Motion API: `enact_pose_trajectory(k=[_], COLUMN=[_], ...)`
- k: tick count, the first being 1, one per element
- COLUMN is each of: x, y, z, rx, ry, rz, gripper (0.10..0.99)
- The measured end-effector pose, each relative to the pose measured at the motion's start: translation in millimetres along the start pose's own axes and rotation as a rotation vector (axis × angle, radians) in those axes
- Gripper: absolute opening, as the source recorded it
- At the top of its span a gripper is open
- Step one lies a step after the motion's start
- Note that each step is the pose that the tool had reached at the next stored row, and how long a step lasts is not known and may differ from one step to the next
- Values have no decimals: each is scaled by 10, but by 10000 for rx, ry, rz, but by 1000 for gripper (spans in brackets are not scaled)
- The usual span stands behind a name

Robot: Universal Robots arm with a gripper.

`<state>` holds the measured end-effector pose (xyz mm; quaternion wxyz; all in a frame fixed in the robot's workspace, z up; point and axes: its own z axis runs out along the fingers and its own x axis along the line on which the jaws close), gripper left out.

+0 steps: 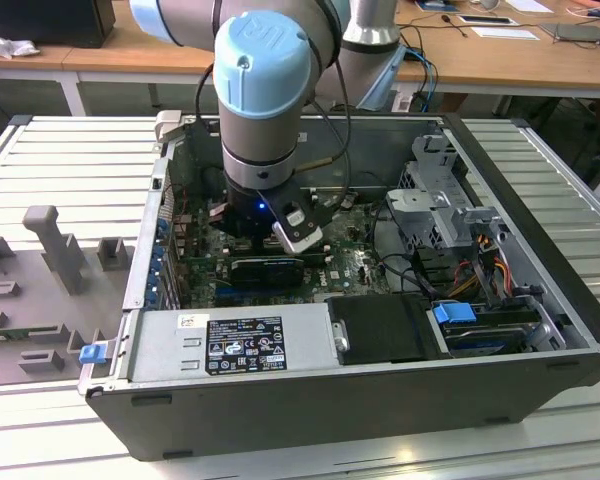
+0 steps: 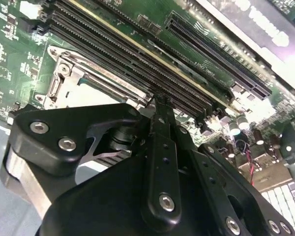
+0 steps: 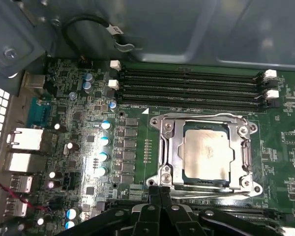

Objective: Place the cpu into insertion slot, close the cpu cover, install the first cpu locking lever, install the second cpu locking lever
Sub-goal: 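Install the second cpu locking lever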

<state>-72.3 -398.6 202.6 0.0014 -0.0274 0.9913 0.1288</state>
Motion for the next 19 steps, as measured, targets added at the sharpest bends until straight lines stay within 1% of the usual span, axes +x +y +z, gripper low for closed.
enact_pose_trajectory(k=[1,2,3,4,5,7,17,19], x=[1,4,15,31,36,38,37,36], y=[-1,-11,-15,-16,-16,-9,48,50], z=[7,42,65,71,70,43,-173,-177], rx=[-53,-198,-536,-657,-671,-671,-671,-674], ry=[-3,-10,-31,-37,-36,-35,-36,-37], rz=[-1,-1,-4,-7,-9,-9,-8,-8], gripper=[106,106,106,106,106,106,106,106])
